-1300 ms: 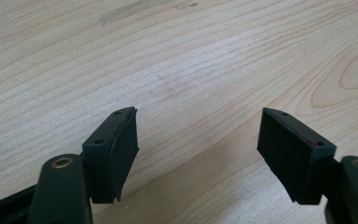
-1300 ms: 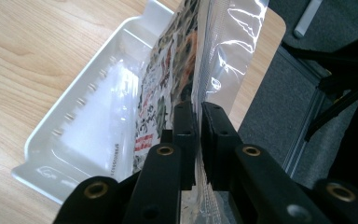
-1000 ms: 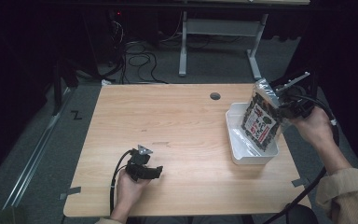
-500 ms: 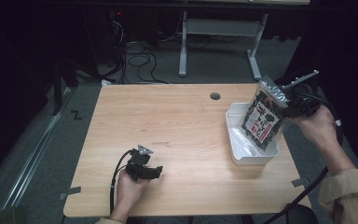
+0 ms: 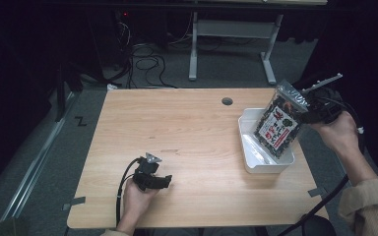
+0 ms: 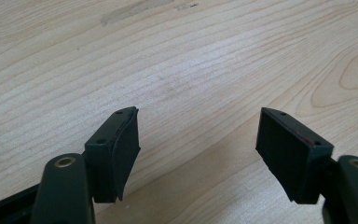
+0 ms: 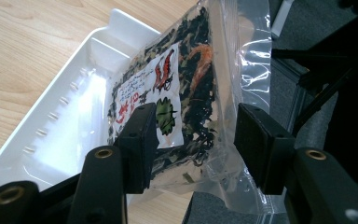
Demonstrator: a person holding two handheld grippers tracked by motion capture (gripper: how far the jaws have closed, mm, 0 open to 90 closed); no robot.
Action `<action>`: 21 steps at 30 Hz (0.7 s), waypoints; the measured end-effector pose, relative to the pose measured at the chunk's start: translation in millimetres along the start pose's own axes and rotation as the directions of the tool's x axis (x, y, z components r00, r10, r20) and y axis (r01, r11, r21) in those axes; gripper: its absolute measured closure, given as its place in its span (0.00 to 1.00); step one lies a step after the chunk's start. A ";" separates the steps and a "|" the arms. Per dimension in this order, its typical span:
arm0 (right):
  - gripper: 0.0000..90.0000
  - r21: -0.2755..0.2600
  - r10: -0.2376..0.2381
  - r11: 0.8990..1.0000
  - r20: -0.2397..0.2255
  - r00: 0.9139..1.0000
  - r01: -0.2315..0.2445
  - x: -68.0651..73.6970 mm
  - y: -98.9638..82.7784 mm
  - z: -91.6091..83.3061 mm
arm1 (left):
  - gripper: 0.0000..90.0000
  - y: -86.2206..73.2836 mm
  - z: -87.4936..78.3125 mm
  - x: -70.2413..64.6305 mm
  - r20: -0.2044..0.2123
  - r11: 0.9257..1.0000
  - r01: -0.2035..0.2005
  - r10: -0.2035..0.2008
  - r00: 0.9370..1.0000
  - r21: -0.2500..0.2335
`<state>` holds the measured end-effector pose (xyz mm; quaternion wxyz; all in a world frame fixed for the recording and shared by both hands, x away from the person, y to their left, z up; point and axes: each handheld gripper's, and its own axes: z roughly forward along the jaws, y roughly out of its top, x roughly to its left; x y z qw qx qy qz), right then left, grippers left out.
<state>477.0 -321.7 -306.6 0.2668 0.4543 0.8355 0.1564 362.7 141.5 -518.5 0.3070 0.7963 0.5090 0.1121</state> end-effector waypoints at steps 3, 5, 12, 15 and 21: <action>0.56 0.002 -0.001 1.000 0.001 1.000 0.001 0.7 0.1 0.4 | 0.34 0.0 -0.8 0.3 0.001 1.000 0.000 0.000 1.000 -0.001; 0.56 -0.001 -0.006 1.000 0.001 1.000 0.006 1.4 0.4 -0.1 | 0.34 -0.1 -0.9 0.2 -0.001 1.000 0.001 -0.001 1.000 -0.004; 0.56 -0.041 -0.024 0.999 -0.005 1.000 0.023 8.3 3.0 -7.6 | 0.34 0.1 -0.8 0.2 0.001 1.000 0.001 -0.001 1.000 -0.004; 0.56 -0.059 -0.033 0.998 -0.017 0.999 0.032 12.3 3.8 -10.8 | 0.34 -0.1 -1.2 0.0 -0.001 1.000 0.002 -0.002 1.000 -0.007; 0.56 -0.089 -0.058 0.995 -0.046 0.997 0.053 24.4 5.9 -17.8 | 0.34 -0.1 -1.4 0.0 0.000 1.000 0.002 -0.002 1.000 -0.008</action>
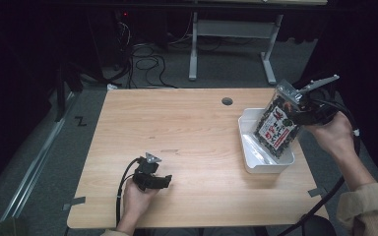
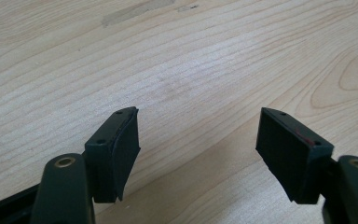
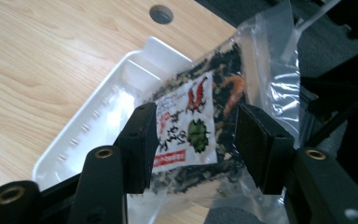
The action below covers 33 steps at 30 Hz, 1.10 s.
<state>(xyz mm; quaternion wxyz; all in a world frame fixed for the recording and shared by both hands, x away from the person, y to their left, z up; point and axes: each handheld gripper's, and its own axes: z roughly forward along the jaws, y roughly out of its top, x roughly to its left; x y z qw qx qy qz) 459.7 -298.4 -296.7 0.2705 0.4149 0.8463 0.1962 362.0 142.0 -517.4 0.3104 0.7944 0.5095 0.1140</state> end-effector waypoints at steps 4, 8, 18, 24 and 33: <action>0.56 -0.021 -0.004 1.000 -0.034 0.999 0.003 7.9 -1.1 0.8 | 0.34 0.0 -1.3 -0.3 -0.001 1.000 -0.003 0.003 1.000 -0.002; 0.56 -0.038 -0.018 0.999 -0.066 0.998 0.015 16.9 -2.8 1.5 | 0.34 0.1 -0.4 -0.4 0.000 1.000 -0.004 0.004 1.000 0.002; 0.56 -0.090 -0.046 0.995 -0.136 0.990 0.033 37.9 -6.6 3.9 | 0.34 0.1 -0.5 -0.7 0.001 1.000 -0.007 0.007 1.000 -0.001; 0.56 -0.117 -0.044 0.993 -0.189 0.981 0.022 49.9 -12.6 8.3 | 0.34 0.0 -1.2 -1.1 -0.001 1.000 -0.007 0.007 1.000 -0.007; 0.56 -0.139 -0.045 0.990 -0.256 0.966 0.010 67.0 -24.4 17.9 | 0.34 0.1 -1.4 -1.3 0.001 1.000 -0.007 0.007 1.000 -0.007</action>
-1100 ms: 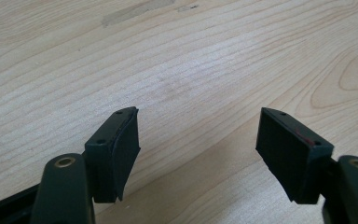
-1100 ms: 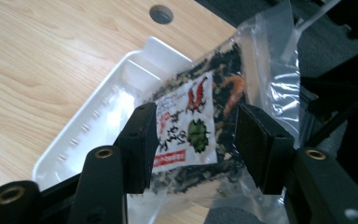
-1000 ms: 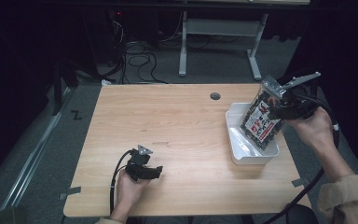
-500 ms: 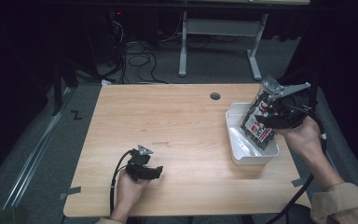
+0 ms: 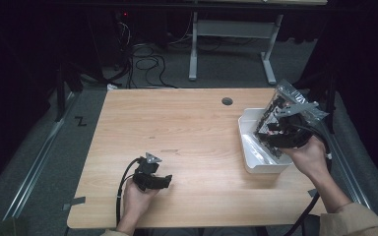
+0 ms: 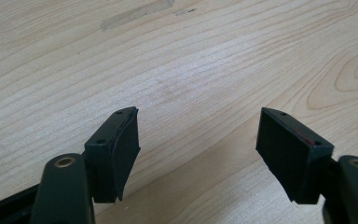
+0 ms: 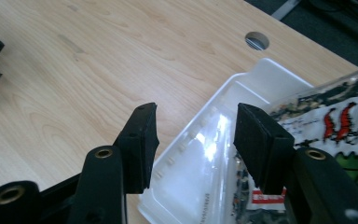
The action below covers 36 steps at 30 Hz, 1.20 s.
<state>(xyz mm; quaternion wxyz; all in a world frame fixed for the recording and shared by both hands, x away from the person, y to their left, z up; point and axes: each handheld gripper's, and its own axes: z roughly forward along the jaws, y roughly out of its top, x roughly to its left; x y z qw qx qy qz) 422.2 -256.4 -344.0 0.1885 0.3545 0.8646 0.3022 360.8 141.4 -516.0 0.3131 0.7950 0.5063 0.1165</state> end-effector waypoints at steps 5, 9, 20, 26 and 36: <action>0.55 -0.020 -0.007 1.000 -0.031 1.000 0.007 11.0 -7.7 6.8 | 0.34 0.0 0.3 0.0 0.000 1.000 -0.001 0.001 1.000 -0.002; 0.55 -0.027 -0.008 1.000 -0.054 0.999 0.007 19.8 -15.3 14.2 | 0.34 0.0 -0.2 -0.4 0.001 1.000 -0.002 0.002 1.000 -0.002; 0.56 -0.061 -0.024 0.998 -0.139 0.990 0.016 55.8 -49.4 48.3 | 0.34 0.2 0.8 -3.6 0.005 1.000 -0.014 0.014 1.000 -0.004; 0.56 -0.033 -0.006 0.999 -0.192 0.981 0.000 73.1 -69.2 76.2 | 0.34 0.1 0.9 -4.0 0.006 1.000 -0.016 0.016 1.000 -0.003; 0.55 -0.028 -0.056 0.998 -0.215 0.975 0.051 97.0 -96.9 110.1 | 0.34 0.1 2.1 -6.4 0.008 1.000 -0.024 0.024 1.000 0.002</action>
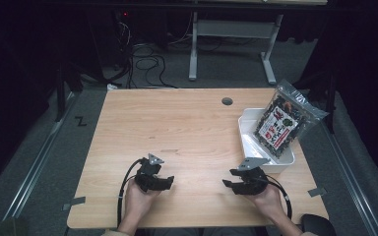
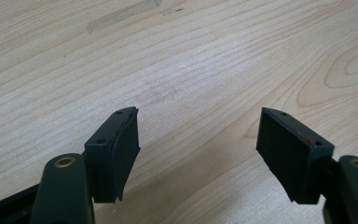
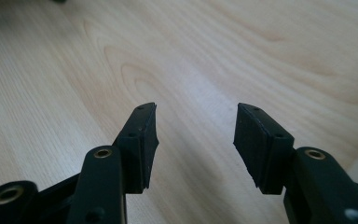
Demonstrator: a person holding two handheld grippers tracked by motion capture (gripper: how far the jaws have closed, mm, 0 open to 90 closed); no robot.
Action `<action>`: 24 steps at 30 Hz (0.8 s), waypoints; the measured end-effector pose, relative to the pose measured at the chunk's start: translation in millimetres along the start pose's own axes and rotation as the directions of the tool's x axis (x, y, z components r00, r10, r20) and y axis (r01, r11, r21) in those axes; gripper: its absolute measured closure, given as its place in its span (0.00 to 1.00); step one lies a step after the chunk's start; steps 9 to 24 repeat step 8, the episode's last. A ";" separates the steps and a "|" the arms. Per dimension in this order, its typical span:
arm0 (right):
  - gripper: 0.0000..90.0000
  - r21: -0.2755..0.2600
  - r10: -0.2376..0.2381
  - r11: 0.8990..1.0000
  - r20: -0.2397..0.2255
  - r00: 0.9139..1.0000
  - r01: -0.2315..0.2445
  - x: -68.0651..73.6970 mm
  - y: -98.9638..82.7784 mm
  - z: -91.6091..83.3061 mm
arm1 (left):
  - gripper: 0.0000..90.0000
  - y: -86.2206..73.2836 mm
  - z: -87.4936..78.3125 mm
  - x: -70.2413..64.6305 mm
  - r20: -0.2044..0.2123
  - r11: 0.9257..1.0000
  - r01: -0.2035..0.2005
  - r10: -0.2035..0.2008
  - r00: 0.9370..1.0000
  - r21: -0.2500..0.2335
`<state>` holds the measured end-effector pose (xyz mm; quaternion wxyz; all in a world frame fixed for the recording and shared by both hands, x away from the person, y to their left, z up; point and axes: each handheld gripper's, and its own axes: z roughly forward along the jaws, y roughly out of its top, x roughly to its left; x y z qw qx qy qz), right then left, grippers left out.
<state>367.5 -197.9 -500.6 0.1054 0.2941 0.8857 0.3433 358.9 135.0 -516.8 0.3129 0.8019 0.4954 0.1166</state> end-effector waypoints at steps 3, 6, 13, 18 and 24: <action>0.54 0.045 -0.033 0.998 -0.003 0.999 0.033 4.5 -4.5 11.5 | 0.34 0.1 0.0 -0.8 0.000 1.000 -0.002 0.002 1.000 -0.002; 0.54 0.075 -0.049 0.996 -0.004 0.999 0.049 6.2 -8.4 21.1 | 0.34 0.3 -0.5 -1.2 0.001 1.000 -0.006 0.006 1.000 -0.005; 0.53 0.079 -0.060 0.995 0.000 0.998 0.060 7.7 -9.7 23.8 | 0.34 0.5 -0.8 -1.1 -0.001 1.000 -0.005 0.005 1.000 -0.009; 0.53 0.079 -0.060 0.995 0.000 0.998 0.060 7.7 -9.7 23.8 | 0.34 0.5 -0.8 -1.1 -0.001 1.000 -0.005 0.005 1.000 -0.009; 0.53 0.079 -0.060 0.995 0.000 0.998 0.060 7.7 -9.7 23.8 | 0.34 0.5 -0.8 -1.1 -0.001 1.000 -0.005 0.005 1.000 -0.009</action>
